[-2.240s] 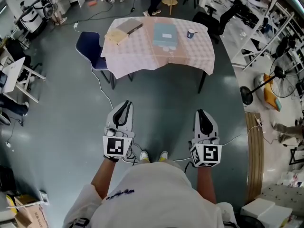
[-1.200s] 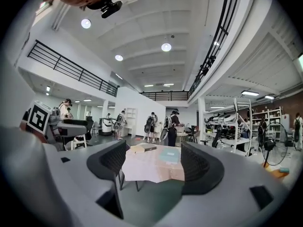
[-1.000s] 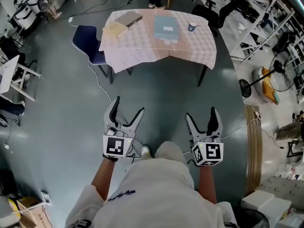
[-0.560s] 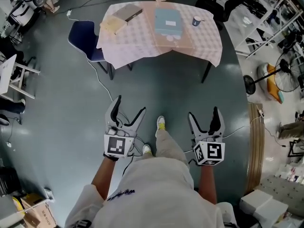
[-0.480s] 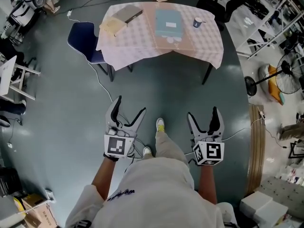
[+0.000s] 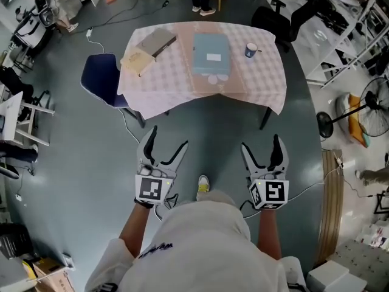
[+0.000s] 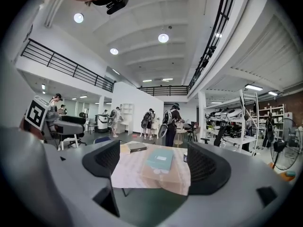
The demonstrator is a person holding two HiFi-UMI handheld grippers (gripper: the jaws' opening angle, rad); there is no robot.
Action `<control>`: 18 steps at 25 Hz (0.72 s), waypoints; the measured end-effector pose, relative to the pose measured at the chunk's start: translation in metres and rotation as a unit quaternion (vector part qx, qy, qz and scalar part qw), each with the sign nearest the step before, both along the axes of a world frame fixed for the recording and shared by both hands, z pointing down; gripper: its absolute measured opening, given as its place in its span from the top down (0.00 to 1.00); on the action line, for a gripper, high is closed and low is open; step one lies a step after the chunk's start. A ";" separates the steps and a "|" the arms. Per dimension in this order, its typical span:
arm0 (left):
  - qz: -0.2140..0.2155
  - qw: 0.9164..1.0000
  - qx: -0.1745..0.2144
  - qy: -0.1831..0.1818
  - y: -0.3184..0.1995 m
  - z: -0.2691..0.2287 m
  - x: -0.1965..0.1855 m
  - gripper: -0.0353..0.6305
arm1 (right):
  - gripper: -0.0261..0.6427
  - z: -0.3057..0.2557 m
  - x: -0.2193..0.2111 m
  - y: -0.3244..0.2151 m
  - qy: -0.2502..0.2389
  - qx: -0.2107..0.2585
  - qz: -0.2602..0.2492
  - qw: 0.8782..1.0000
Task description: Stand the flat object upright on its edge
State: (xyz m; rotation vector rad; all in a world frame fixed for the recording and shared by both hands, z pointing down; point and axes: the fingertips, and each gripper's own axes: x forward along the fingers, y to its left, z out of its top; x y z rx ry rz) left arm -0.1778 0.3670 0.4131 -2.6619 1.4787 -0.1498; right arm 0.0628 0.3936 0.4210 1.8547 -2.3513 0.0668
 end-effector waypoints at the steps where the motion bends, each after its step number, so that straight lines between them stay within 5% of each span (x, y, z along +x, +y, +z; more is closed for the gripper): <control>1: -0.002 1.000 0.000 -0.004 -0.011 0.002 0.005 0.36 | 0.31 0.000 0.006 -0.012 -0.003 0.002 -0.001 1.000; 18: -0.036 0.998 -0.038 -0.019 -0.132 0.039 0.023 0.36 | 0.32 0.051 0.023 -0.151 -0.011 -0.047 -0.037 0.998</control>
